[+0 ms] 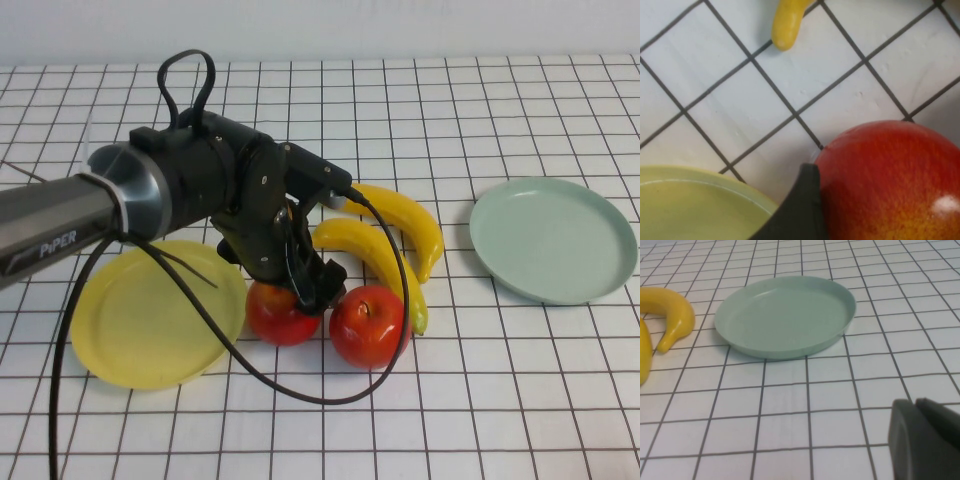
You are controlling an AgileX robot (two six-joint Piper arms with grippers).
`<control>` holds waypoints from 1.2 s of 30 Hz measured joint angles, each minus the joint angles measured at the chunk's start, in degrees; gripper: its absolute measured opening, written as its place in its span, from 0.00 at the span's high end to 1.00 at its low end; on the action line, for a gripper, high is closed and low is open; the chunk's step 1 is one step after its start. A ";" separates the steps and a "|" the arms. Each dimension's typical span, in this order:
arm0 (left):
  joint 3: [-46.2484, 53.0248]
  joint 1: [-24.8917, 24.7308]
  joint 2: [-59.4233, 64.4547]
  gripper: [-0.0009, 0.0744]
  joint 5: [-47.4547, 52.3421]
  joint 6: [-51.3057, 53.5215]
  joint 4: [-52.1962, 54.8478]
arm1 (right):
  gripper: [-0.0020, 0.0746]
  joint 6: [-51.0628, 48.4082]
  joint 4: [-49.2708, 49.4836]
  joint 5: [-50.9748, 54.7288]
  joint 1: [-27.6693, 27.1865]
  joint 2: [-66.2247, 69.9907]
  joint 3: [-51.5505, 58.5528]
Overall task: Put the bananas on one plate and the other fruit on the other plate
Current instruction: Put one type of fruit in the left plate
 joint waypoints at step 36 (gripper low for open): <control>7.79 17.89 -13.72 0.22 3.41 -9.56 7.80 | 0.99 0.00 0.00 0.00 0.00 -0.12 0.00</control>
